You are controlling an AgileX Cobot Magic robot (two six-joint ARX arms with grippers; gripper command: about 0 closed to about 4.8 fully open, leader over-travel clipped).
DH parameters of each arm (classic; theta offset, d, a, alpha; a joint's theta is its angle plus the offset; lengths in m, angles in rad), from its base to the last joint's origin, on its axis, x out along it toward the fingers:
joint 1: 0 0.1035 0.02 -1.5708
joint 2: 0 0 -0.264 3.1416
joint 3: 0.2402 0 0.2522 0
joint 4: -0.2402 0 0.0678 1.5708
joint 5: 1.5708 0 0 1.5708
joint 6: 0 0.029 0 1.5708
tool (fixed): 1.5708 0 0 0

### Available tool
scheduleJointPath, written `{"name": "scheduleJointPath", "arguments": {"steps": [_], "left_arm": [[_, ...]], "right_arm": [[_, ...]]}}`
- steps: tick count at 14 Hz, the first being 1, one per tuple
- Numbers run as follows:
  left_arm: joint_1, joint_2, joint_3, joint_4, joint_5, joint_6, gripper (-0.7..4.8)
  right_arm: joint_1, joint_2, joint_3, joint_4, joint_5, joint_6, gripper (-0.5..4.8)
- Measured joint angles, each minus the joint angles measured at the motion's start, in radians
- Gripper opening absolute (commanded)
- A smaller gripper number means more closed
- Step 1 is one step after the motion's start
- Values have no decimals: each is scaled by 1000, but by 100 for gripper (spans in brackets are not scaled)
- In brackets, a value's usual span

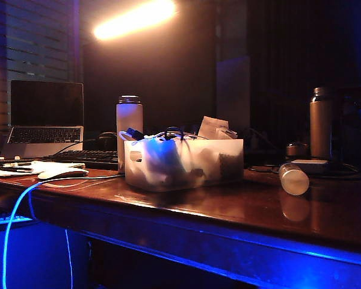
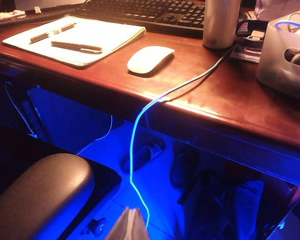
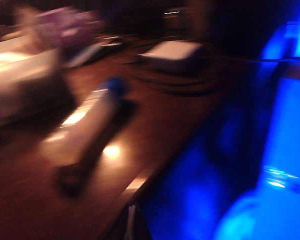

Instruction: Pick up the liquid glue and place it into the translucent box.

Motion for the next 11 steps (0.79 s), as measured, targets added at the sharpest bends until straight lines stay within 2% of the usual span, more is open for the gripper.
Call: {"name": "scheduleJointPath", "arguments": {"steps": [2,4,7,8,9,11], "left_arm": [[0,0,0,0,0,0,-5],[0,0,0,0,0,0,-5],[0,0,-1,6,0,-2,-5],[0,0,-3,30,7,-32,-5],[0,0,11,90,18,-103,-5],[0,2,152,189,8,-194,-5]], "right_arm": [[78,0,0,-1,60,-14,-1],[97,0,0,-2,162,-19,-1],[95,-1,0,-1,169,-19,-1],[95,-1,0,0,169,-19,-1],[95,-1,0,5,169,-3,-1],[95,-1,1,24,171,49,-1]]}}
